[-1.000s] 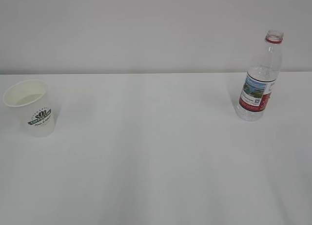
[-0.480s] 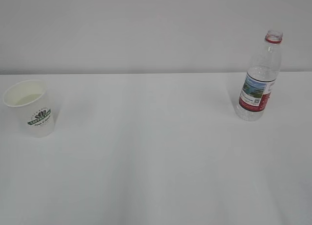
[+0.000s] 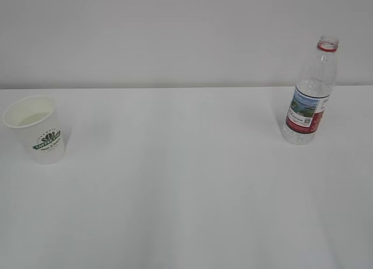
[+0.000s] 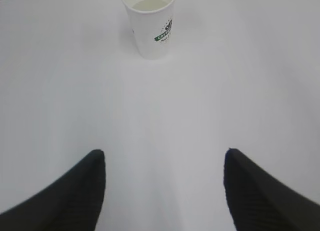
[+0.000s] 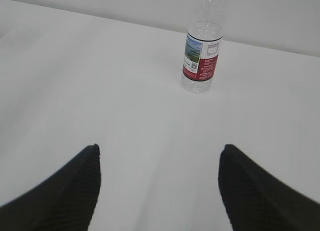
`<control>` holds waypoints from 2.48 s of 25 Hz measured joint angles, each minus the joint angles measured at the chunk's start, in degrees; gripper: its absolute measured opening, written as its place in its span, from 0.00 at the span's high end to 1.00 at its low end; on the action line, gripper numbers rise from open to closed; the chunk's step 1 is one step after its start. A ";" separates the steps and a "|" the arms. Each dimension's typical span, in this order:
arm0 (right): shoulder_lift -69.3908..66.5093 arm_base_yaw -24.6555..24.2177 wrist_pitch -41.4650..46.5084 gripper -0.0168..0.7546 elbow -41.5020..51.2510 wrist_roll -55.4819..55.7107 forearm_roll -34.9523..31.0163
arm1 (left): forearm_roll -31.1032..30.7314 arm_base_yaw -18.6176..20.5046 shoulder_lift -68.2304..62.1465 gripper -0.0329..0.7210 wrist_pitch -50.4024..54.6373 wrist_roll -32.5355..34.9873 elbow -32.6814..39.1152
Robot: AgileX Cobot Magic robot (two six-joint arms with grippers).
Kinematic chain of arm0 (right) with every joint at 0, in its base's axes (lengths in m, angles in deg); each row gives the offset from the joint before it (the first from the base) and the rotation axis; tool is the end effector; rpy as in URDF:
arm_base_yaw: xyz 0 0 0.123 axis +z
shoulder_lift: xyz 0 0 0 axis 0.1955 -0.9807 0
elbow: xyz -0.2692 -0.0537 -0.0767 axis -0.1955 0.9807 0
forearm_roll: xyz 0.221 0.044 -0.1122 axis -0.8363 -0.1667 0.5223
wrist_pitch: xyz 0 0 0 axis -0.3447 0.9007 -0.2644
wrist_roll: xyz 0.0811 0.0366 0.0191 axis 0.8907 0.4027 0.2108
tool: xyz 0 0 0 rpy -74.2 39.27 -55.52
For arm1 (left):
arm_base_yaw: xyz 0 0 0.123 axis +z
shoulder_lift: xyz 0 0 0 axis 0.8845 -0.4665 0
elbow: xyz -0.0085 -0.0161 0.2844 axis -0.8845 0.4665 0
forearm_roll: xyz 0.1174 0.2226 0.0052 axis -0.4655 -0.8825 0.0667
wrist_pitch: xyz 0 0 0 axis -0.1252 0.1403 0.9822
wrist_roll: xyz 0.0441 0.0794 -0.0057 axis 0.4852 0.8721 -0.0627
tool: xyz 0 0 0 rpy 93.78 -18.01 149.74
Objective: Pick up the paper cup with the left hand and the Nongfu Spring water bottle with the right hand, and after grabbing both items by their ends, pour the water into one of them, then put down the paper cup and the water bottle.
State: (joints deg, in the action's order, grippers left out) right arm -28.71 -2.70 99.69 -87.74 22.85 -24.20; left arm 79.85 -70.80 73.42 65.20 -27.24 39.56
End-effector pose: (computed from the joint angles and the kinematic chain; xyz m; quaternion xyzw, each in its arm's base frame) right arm 0.0143 0.0100 0.2824 -0.1415 0.8384 0.0418 0.5248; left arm 0.0038 -0.0005 0.2805 0.0742 0.8793 -0.0310 0.4695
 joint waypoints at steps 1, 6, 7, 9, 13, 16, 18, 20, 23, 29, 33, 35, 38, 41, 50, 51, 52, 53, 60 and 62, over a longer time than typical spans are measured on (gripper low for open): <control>0.00 0.00 0.00 0.26 0.00 0.00 0.00 | 0.00 0.00 0.00 0.24 -0.14 0.00 0.00; 0.10 0.00 0.00 0.26 0.00 0.00 0.00 | 0.30 0.00 0.00 0.24 -0.35 0.00 0.00; 0.10 0.00 0.18 0.26 -0.09 0.00 0.00 | 0.30 0.00 0.00 0.24 -0.35 0.00 0.00; 0.10 0.00 1.40 0.26 -0.48 0.00 0.00 | 0.30 0.00 0.00 0.24 -0.35 0.00 0.00; 0.10 0.00 6.65 0.26 -1.51 0.00 0.14 | 0.30 0.00 0.00 0.24 -0.35 0.00 0.00; 0.10 0.00 9.78 0.26 -1.12 1.45 1.66 | 0.30 0.00 0.00 0.25 -0.35 0.00 0.00; 0.10 0.00 10.61 0.26 -0.82 2.11 2.14 | 0.30 0.00 0.00 0.25 -0.35 0.00 0.00; 0.10 0.00 10.83 0.26 -0.82 2.35 2.15 | 0.30 0.00 0.00 0.25 -0.35 0.00 0.00; 0.10 0.00 10.88 0.26 -0.61 2.46 -0.22 | 0.30 0.00 0.00 0.25 -0.35 0.00 0.00; 1.04 0.00 10.97 0.26 -0.61 2.46 -0.93 | 0.30 0.00 0.00 0.27 -0.35 0.00 0.00; 5.69 0.00 11.10 0.26 -0.61 2.46 -0.93 | 0.56 0.00 1.05 0.27 -0.45 0.00 0.00; 6.12 0.00 11.10 0.26 -0.61 2.46 -0.93 | 0.65 0.00 2.82 0.28 -0.45 0.00 0.00; 6.21 0.00 11.14 0.26 -0.61 2.46 -0.79 | 0.78 0.00 4.92 0.28 -0.50 0.00 0.00; 6.21 0.10 11.14 0.26 -0.61 2.46 -0.79 | 1.01 0.00 4.92 0.28 -0.61 0.00 0.05; 6.21 0.13 11.14 0.26 -0.61 2.46 -0.79 | 1.01 0.00 4.92 0.28 -0.61 0.00 0.05; 6.21 0.13 11.14 0.26 -0.61 2.56 -0.79 | 1.01 0.00 4.92 0.28 -0.61 0.00 0.05; 6.21 0.13 11.14 0.26 -0.61 2.56 -0.79 | 1.02 0.00 4.92 0.28 -0.61 0.00 0.05; 6.21 0.13 11.14 0.26 -0.61 2.56 -0.79 | 1.02 0.00 4.92 0.28 -0.61 0.00 0.05; 6.21 0.13 11.14 0.26 -0.61 2.56 -0.79 | 1.11 0.00 4.92 0.28 -0.61 0.00 0.05; 6.21 0.13 11.14 0.26 -0.61 2.56 -0.79 | 1.11 0.00 4.92 0.28 -0.61 0.00 0.05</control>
State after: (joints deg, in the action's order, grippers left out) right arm -22.50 -2.57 110.84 -88.35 25.40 -24.99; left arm 80.96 -70.80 78.34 64.59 -27.24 39.61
